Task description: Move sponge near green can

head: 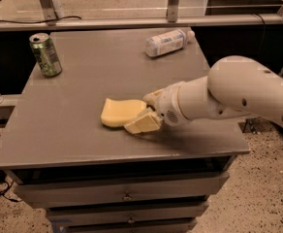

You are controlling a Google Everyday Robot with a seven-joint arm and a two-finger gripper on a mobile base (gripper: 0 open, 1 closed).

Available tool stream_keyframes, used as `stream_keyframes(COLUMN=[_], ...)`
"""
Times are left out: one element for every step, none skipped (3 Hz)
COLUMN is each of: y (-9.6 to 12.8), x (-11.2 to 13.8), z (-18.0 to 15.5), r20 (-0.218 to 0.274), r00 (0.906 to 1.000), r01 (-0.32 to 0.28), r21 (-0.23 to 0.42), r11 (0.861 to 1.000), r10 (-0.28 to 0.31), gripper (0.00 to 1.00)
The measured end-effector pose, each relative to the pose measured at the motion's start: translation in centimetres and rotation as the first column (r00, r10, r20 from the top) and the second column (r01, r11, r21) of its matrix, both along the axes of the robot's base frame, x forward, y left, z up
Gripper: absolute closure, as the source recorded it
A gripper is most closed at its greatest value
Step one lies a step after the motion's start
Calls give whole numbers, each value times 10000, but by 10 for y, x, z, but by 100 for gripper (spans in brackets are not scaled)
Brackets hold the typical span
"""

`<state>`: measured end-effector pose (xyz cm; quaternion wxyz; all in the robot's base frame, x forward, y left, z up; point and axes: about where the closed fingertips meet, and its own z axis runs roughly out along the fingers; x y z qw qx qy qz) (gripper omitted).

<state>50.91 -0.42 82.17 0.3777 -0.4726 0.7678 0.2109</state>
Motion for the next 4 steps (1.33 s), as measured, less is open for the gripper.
stream_keyframes(y=[6,16,24,24], x=[8,25,53,53], z=[6,23,62,61], r20=[126,477,1256,1247], r00=[9999,9988,9921,9922], r01=[-24,-100,-69,-70], r21=[107,157,92,90], r11=[9999,9998,9999,9999], r10=[22,93,57,58], gripper=[62,86,100,100])
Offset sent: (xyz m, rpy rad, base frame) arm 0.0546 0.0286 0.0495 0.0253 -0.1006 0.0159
